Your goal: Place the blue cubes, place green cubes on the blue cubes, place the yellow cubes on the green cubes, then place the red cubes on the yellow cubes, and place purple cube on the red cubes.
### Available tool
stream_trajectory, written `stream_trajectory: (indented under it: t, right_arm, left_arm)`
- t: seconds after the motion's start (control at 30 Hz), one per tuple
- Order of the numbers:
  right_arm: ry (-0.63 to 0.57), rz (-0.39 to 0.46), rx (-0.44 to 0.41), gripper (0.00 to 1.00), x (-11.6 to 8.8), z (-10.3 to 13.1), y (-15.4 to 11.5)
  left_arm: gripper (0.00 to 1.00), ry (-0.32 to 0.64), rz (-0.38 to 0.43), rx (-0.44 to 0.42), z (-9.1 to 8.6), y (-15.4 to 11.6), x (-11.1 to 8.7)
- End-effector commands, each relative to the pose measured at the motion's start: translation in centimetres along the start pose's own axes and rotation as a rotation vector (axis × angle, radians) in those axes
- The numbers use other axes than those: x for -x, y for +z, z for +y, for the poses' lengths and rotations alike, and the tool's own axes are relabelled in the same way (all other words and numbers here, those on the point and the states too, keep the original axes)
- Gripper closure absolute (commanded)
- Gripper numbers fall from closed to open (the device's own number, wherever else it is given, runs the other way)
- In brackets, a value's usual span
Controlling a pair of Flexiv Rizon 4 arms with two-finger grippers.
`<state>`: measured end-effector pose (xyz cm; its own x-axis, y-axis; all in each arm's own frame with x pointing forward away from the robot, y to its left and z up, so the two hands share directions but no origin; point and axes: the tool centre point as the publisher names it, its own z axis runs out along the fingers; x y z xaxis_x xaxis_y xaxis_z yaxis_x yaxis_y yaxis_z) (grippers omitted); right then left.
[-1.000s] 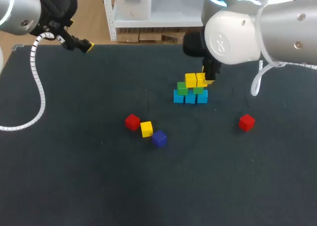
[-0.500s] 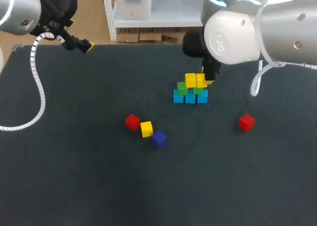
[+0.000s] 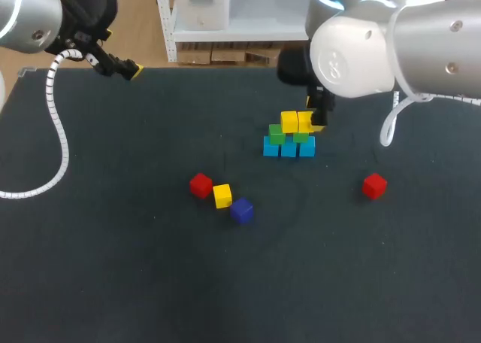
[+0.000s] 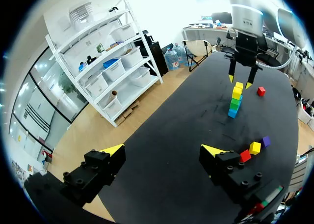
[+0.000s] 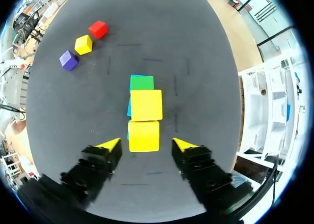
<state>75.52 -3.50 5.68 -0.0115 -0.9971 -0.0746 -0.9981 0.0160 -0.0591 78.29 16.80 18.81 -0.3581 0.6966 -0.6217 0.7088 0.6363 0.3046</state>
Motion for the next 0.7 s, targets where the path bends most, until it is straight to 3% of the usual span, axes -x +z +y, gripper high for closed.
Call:
stream_trajectory:
  t: [0.03, 0.33, 0.53, 0.7]
  right_arm:
    - [0.02, -0.025, -0.017, 0.0, -1.1, 0.1, -1.1]
    - [0.108, -0.101, -0.057, 0.0, -3.7, -1.5, -3.8]
    - [0.199, -0.238, -0.071, 0.0, -5.7, -2.7, -5.5]
    - [0.249, -0.3, -0.1, 0.0, -7.0, -3.0, -6.2]
  left_arm:
    - [0.0, 0.003, -0.005, -0.005, 0.1, 0.0, -0.1]
    - [0.0, 0.003, -0.005, -0.005, 0.1, 0.0, -0.1]
    - [0.0, 0.003, -0.005, -0.005, 0.1, 0.0, -0.1]
    - [0.0, 0.003, -0.005, -0.005, 0.1, 0.0, -0.1]
